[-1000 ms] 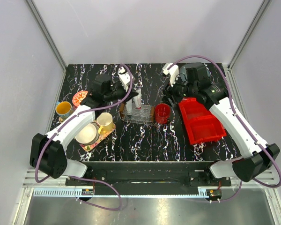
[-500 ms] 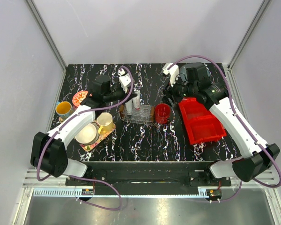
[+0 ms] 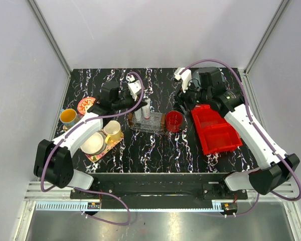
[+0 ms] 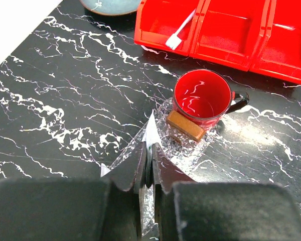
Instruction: Prepare toiletry sets of a toothbrush and toothpaste on the tray
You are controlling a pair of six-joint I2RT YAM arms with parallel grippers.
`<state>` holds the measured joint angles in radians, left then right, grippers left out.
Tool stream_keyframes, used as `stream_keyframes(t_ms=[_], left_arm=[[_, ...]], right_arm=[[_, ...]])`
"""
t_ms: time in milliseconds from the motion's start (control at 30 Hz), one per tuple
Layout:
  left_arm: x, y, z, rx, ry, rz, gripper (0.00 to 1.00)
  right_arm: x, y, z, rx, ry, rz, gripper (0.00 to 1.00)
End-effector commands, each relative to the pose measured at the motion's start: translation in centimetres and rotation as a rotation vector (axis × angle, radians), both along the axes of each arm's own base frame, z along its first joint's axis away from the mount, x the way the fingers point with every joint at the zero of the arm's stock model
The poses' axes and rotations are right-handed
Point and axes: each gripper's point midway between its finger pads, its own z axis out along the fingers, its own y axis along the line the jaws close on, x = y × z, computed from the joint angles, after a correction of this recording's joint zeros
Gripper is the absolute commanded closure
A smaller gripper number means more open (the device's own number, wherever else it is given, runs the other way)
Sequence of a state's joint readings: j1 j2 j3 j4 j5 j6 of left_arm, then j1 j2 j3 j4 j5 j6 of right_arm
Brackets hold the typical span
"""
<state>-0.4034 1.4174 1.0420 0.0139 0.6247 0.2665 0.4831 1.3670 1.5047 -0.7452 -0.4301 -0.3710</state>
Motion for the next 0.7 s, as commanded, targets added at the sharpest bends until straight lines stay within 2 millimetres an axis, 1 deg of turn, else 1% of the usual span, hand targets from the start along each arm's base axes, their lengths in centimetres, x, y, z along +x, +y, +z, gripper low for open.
stream_keyframes(t_ms=[0, 667], left_arm=[[0.59, -0.42, 1.82, -0.037, -0.089, -0.031, 1.00], [0.90, -0.57, 1.02, -0.037, -0.072, -0.032, 1.00]], right_arm=[[0.72, 0.28, 1.58, 0.032, -0.052, 0.005, 0.37], [0.66, 0.12, 1.37, 0.026, -0.054, 0.002, 0.38]])
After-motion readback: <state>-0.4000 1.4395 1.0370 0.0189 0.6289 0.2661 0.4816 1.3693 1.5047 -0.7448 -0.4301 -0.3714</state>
